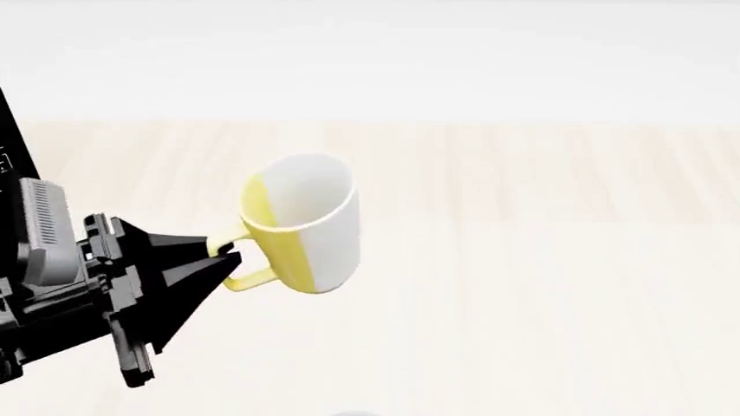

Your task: Put the yellow and white mug to the front of the white mug.

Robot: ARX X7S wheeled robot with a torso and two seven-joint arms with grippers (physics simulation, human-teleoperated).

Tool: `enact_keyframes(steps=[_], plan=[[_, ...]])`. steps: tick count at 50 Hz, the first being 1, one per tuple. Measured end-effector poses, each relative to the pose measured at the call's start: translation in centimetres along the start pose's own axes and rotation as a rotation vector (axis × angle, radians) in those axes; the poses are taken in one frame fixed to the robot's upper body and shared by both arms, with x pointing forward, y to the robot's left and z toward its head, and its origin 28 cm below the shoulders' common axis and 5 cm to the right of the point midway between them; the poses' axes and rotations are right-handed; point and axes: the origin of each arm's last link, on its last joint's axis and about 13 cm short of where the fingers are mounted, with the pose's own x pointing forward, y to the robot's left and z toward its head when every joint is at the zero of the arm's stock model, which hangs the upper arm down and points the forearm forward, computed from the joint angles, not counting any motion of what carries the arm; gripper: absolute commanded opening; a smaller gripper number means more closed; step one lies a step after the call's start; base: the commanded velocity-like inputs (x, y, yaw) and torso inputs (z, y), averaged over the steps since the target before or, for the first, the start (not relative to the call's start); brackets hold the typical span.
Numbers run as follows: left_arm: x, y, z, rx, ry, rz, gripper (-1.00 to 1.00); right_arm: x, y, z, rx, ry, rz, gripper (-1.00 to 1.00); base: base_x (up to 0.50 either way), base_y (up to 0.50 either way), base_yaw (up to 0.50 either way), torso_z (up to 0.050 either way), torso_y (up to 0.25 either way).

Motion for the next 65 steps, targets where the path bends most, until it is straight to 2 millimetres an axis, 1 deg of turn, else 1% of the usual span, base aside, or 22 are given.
enact_keyframes(steps=[14, 29, 45, 65], plan=[[1.5, -0.9, 1.1, 0.040, 0.009, -0.051, -1.00, 0.0, -0.1, 0.0, 0.002, -0.001, -0.003, 1.00, 0.00, 0.00, 0.00, 0.000, 0.001], [2.1, -0.8, 0.8, 0.067, 0.031, -0.036, -1.00, -0.1, -0.1, 0.1, 0.004, -0.002, -0.003, 1.00, 0.00, 0.00, 0.00, 0.000, 0.000], [2.7, 0.2, -0.8, 0.083, 0.057, 0.012, -1.00, -0.1, -0.2, 0.1, 0.004, -0.005, -0.002, 1.00, 0.00, 0.00, 0.00, 0.000, 0.001], [3.6, 0.3, -4.3, 0.070, 0.125, -0.005, -1.00, -0.1, -0.1, 0.1, 0.004, -0.008, 0.005, 1.00, 0.00, 0.00, 0.00, 0.000, 0.000]])
